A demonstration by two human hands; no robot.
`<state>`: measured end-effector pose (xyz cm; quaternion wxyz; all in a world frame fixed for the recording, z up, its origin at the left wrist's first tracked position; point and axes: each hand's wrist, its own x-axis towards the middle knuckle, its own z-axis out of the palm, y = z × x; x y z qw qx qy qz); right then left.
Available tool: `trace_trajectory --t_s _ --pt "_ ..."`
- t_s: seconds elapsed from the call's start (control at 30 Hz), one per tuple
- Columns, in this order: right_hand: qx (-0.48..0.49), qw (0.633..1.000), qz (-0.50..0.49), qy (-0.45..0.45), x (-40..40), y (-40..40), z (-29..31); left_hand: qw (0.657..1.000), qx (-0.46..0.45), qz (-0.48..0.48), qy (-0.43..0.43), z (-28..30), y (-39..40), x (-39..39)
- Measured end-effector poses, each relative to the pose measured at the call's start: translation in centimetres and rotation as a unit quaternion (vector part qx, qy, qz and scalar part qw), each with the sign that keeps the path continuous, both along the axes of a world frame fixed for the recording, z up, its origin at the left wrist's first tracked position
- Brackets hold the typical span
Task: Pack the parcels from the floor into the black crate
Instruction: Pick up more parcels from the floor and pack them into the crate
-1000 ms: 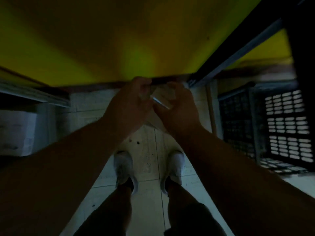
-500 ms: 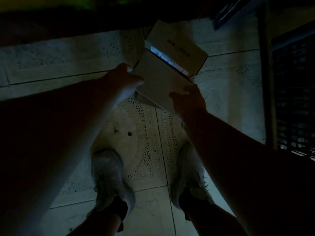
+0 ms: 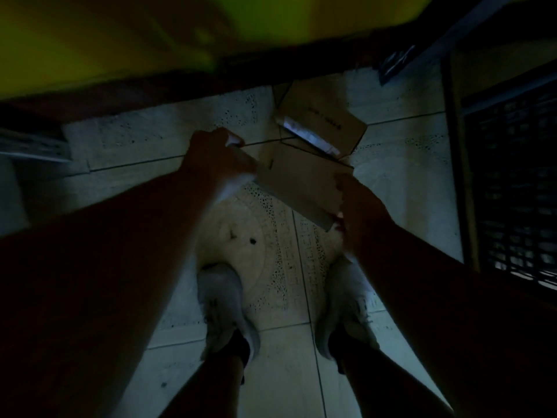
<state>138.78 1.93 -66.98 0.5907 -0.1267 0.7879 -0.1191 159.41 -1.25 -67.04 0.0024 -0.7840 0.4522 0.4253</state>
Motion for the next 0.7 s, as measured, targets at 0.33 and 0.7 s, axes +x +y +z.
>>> trace_trajectory --t_s 0.33,0.7 --pt "-0.192 0.974 0.099 -0.069 2.0 1.3 31.0 0.963 -0.029 0.213 0.161 31.1 3.6 6.8" --pt "-0.386 0.871 0.293 -0.077 6.5 4.2 56.4 0.916 -0.172 0.350 0.096 55.3 12.6 12.6"
